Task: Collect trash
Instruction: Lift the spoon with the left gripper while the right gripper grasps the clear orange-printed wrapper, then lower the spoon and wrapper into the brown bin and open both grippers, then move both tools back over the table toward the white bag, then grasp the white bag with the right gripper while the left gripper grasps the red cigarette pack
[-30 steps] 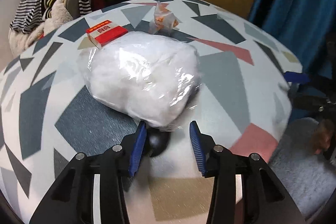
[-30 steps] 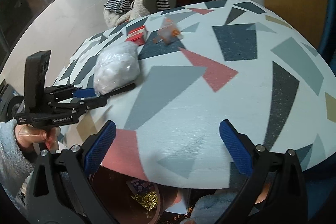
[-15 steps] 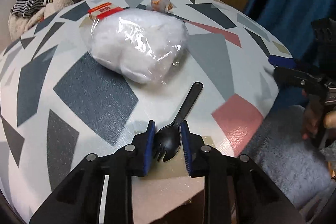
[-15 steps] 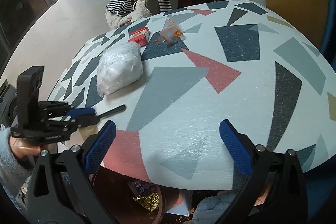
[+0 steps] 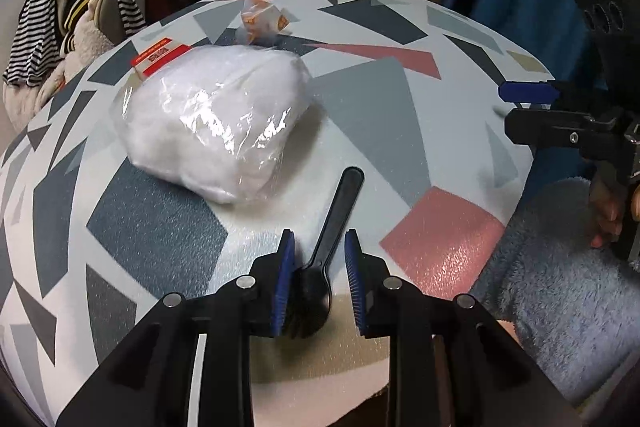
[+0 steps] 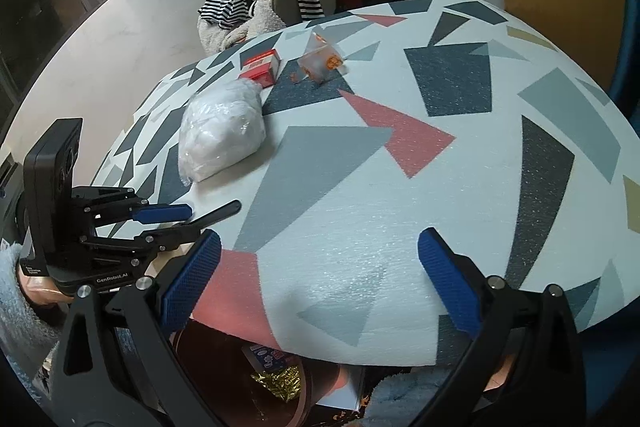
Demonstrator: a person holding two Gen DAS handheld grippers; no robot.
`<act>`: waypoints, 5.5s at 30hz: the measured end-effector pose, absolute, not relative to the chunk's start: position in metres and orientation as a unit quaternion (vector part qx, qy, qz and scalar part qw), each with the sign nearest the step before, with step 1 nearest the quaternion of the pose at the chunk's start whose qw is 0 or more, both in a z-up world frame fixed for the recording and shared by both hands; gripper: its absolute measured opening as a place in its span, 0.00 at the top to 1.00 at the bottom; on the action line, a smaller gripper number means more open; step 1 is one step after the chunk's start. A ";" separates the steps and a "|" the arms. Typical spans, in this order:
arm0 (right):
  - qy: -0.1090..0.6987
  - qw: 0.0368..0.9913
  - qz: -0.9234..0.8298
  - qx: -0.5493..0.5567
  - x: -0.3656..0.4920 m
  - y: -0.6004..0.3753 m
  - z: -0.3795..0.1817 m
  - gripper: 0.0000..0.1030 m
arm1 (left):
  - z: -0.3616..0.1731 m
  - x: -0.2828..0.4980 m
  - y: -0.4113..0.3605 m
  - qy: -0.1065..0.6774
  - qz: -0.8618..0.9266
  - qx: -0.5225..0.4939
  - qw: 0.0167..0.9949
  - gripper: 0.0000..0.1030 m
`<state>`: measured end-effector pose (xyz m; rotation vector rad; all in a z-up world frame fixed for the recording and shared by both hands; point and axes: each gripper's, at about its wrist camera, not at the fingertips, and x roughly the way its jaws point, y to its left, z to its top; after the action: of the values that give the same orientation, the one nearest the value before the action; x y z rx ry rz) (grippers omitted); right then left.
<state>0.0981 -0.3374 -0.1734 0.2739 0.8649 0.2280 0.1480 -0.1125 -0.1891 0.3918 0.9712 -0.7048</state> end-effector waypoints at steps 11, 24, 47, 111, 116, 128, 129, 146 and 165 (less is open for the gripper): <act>0.397 0.904 0.123 0.097 0.150 -0.338 -0.150 0.06 | -0.151 0.136 -0.070 0.400 -0.344 0.059 0.847 0.91; 0.424 0.891 0.092 0.130 0.324 -0.312 -0.163 0.18 | -0.124 0.132 0.021 0.364 -0.262 -0.024 0.893 0.91; 0.350 0.919 0.164 0.080 0.203 -0.292 -0.099 0.67 | -0.108 0.072 0.023 0.350 -0.274 -0.030 0.895 0.91; 0.378 0.900 0.217 0.002 0.012 -0.181 -0.200 0.06 | -0.181 -0.016 0.046 0.397 -0.254 -0.066 0.880 0.91; 0.379 0.903 0.200 0.030 0.018 -0.194 -0.197 0.06 | -0.188 -0.013 0.034 0.413 -0.259 -0.044 0.872 0.91; 0.382 0.903 0.188 0.055 0.024 -0.208 -0.199 0.06 | -0.193 -0.009 0.039 0.415 -0.247 -0.063 0.873 0.16; 0.383 0.903 0.189 0.056 0.024 -0.208 -0.199 0.06 | -0.193 -0.009 0.040 0.413 -0.242 -0.065 0.876 0.08; 0.371 0.914 0.159 0.049 0.021 -0.207 -0.201 0.06 | -0.182 -0.009 0.056 0.374 -0.170 -0.061 0.910 0.06; 0.332 0.929 0.159 0.046 0.084 -0.227 -0.160 0.06 | -0.136 0.032 0.059 0.322 -0.187 -0.075 0.925 0.06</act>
<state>0.0841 -0.2272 -0.1601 0.0937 0.6808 0.3253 0.0316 0.0590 -0.1362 -0.1540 0.6611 -0.3843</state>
